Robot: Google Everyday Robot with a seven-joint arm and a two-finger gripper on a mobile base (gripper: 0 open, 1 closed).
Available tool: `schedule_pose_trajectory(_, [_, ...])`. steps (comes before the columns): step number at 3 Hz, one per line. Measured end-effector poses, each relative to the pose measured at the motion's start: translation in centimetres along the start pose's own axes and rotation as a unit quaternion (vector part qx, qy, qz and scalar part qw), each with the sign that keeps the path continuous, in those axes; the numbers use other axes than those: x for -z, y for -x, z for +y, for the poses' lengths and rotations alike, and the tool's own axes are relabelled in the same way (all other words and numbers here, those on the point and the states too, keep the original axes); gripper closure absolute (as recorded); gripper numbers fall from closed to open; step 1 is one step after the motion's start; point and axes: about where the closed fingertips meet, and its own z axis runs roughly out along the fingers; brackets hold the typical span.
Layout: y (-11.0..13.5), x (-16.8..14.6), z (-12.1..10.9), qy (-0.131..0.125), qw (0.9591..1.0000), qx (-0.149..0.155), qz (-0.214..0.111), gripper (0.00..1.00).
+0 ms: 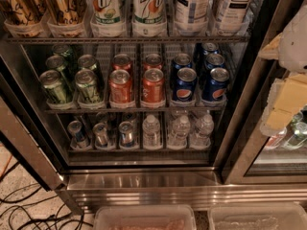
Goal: Pick 7up can from top shelf of fridge
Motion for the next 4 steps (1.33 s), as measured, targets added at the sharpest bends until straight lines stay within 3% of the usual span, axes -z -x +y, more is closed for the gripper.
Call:
schedule_pose_trajectory(1, [0.1, 0.0, 0.0, -0.001, 1.0000, 0.000, -0.001, 0.00])
schedule_pose_trajectory(2, [2.2, -0.2, 0.8, -0.001, 0.9996, 0.001, -0.029, 0.00])
schedule_pose_trajectory(3, [5.5, -0.3, 2.6, -0.003, 0.9957, -0.009, -0.092, 0.00])
schedule_pose_trajectory(4, [8.7, -0.7, 4.0, -0.010, 0.9832, -0.037, -0.179, 0.00])
